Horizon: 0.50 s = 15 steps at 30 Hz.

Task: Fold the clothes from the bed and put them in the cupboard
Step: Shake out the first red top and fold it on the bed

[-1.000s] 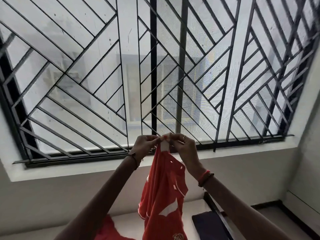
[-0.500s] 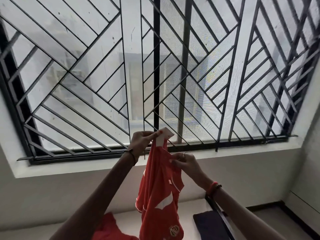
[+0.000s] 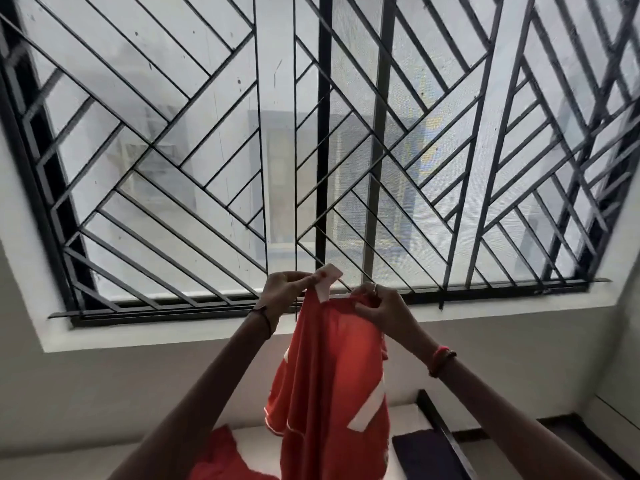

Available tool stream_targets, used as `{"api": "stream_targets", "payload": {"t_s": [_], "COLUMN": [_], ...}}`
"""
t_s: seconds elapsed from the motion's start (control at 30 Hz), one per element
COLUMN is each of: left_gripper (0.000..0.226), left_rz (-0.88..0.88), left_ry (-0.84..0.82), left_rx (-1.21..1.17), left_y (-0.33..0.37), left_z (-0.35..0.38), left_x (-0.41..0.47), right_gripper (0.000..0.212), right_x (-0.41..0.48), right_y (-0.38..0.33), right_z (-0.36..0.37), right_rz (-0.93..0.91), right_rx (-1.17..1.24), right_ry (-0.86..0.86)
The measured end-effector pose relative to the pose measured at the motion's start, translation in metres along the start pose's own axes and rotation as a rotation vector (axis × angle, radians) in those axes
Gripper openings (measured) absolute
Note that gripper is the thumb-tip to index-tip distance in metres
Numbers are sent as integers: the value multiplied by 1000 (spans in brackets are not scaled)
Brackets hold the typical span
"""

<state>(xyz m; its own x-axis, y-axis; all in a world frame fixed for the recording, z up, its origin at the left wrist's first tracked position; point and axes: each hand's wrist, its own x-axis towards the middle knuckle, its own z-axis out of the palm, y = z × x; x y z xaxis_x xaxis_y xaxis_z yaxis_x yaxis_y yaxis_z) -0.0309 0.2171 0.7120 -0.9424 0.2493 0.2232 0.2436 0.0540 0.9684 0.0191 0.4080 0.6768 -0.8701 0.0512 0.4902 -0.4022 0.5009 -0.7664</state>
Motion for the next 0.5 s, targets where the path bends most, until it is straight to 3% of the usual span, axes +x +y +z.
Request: {"api": "stream_targets", "payload": {"t_s": [0.2, 0.5], "left_gripper": [24, 27], "left_rz": [-23, 11], "left_ry": [-18, -96], "left_rx": [18, -41], "left_y": [4, 4], "left_z": [4, 12], "left_x": [0, 1], "right_gripper": [12, 17], "right_x": [11, 28], "right_y": [-13, -21], "right_z": [2, 3], "right_rz": [-272, -587], "right_rx": [-254, -469], "right_ry": [173, 131]}}
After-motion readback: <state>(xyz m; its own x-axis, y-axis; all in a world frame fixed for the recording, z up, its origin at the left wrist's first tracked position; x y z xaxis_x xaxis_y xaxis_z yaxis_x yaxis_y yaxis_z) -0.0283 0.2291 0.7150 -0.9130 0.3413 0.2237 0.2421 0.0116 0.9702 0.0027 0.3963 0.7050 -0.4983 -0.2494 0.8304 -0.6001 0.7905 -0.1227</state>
